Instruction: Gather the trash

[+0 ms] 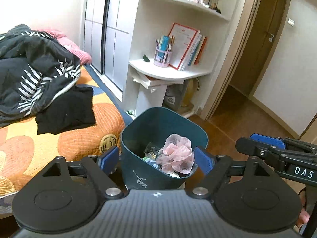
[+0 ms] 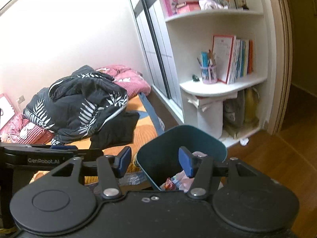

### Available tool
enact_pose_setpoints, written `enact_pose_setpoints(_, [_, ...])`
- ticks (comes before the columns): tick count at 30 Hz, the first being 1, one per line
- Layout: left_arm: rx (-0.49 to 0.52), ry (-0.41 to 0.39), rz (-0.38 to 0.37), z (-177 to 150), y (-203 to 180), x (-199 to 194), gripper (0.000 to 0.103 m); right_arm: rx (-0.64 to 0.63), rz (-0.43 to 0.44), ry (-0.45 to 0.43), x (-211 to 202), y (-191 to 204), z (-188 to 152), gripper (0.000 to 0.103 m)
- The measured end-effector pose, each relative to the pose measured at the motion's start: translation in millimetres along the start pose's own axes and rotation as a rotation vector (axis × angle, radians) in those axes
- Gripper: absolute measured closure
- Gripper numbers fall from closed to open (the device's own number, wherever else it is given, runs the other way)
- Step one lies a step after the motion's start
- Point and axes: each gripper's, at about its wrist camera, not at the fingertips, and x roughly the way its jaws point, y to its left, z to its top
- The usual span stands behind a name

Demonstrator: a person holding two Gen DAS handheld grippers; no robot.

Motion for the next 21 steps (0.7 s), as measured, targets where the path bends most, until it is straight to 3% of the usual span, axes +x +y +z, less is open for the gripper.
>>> enact_pose_setpoints(5, [-0.002,-0.058,0.022,-7,-2,-17,0.002,-0.015,-0.002,-0.04,-12,4,-8,0.049])
enact_pose_setpoints(12, [0.023,-0.109,0.018,-15,-9,-33,0.002,-0.044,-0.045,-0.058,-24,12,-22,0.049])
enact_pose_setpoints(21, [0.025,-0.095,0.01,-23,-14,-35,0.002,-0.07,-0.087,-0.077,-30,20,-28,0.049])
